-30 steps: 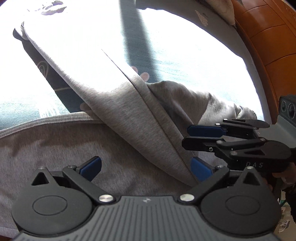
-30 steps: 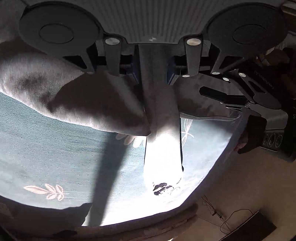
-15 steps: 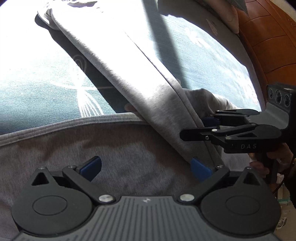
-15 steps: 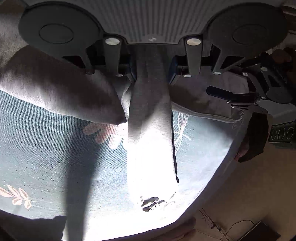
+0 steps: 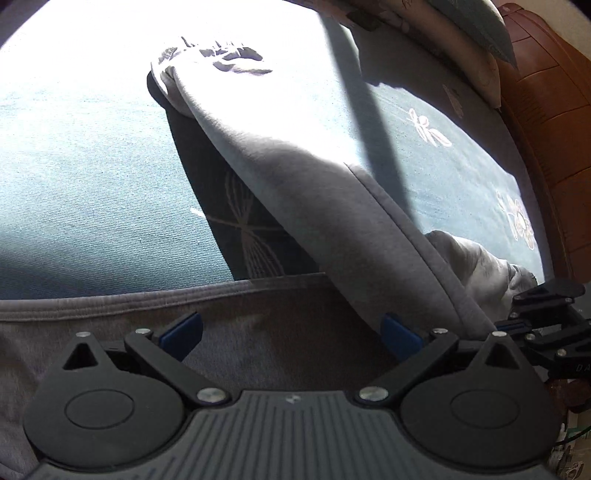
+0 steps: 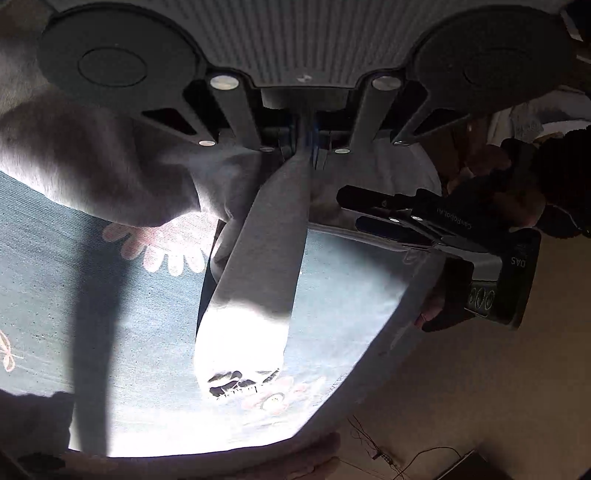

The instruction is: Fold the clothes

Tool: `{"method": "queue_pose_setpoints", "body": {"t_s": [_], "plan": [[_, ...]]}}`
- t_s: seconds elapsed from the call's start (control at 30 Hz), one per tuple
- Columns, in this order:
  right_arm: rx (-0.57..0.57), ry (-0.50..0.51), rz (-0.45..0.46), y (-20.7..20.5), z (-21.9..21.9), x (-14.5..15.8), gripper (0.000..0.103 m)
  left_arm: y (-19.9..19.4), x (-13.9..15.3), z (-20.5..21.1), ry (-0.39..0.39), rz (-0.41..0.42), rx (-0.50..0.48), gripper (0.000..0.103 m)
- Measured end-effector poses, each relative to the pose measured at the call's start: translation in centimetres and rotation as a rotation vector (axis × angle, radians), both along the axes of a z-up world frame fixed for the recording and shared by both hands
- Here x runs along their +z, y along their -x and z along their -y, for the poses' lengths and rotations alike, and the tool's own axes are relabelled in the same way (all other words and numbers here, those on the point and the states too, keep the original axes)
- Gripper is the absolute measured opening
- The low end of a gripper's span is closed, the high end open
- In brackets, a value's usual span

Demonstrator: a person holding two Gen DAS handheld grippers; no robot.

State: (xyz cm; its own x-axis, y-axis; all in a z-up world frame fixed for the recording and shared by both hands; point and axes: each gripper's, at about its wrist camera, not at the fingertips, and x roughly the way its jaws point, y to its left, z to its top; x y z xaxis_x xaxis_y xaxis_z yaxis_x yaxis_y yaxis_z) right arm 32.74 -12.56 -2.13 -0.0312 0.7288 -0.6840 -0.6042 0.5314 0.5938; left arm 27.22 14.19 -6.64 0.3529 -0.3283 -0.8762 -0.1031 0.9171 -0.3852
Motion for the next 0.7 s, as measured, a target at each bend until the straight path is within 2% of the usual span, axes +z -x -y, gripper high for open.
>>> {"method": "queue_pose_setpoints", "body": {"t_s": [0.1,0.27,0.4,0.57,0.63,0.7], "plan": [[0.066,-0.018,-0.040,1.2,-0.8,-0.2,0.006,0.1,0.5,-0.7,-0.032,0.014,0.024,0.102],[0.122,-0.024,-0.126,2.8,-2.5,-3.1,0.005,0.5,1.3,-1.7,-0.086,0.032,0.049,0.102],[0.148,-0.029,-0.148,4.0,-3.9,-4.8,0.006,0.6,2.0,-2.2,-0.121,0.052,0.066,0.102],[0.192,-0.089,-0.118,4.2,-4.9,-3.9,0.006,0.0,2.1,-2.3,-0.125,0.054,0.072,0.102],[0.244,-0.058,-0.127,4.2,-5.3,-4.7,0.009,-0.3,1.9,-2.0,-0.119,0.045,0.067,0.102],[0.294,0.033,-0.145,4.6,-5.5,-6.4,0.013,-0.6,1.9,-1.6,-0.098,0.042,0.051,0.102]]}}
